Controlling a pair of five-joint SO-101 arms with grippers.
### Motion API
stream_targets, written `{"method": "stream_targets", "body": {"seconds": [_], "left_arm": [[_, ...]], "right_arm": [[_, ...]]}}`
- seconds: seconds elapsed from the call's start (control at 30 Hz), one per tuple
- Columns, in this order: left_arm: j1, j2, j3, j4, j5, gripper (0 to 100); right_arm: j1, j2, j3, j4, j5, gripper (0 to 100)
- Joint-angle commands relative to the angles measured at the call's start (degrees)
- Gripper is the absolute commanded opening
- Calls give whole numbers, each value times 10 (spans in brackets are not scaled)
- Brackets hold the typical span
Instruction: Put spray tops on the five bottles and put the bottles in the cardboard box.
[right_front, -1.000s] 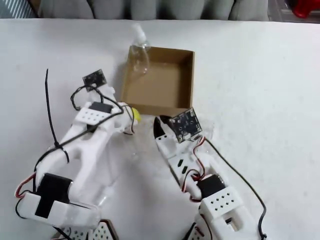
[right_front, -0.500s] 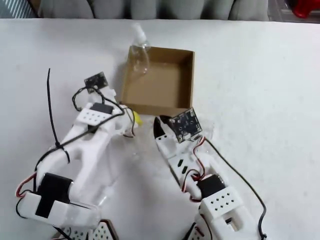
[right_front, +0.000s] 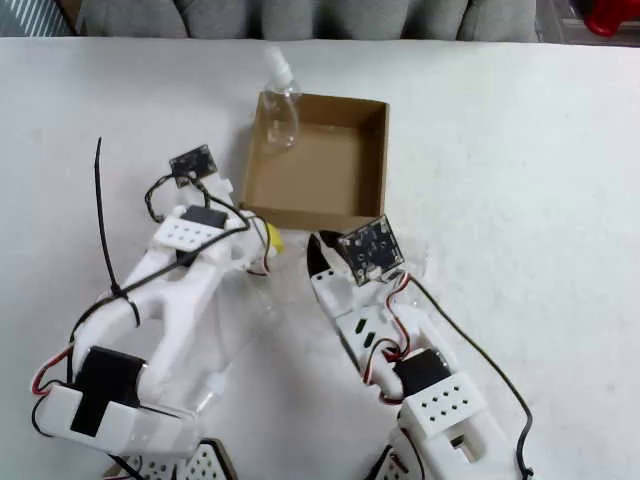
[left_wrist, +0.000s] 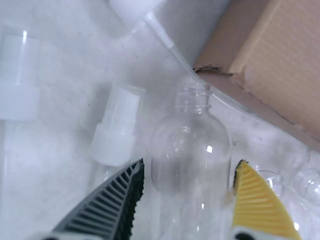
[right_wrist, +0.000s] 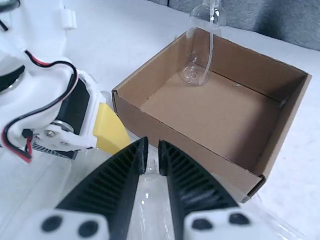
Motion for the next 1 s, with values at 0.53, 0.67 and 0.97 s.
{"method": "stream_targets", "body": {"seconds": [0.53,0.67,0.97], "left_arm": [[7,54,-64,9,-10,262],[7,34,-64,5,-11,85],[3,-82,-29,11,-24,27]], "right_arm": [[0,-8,-34,0,-2,17],[0,-10,-34,0,-2,17],[0,-12,-34,0,-2,17]]}}
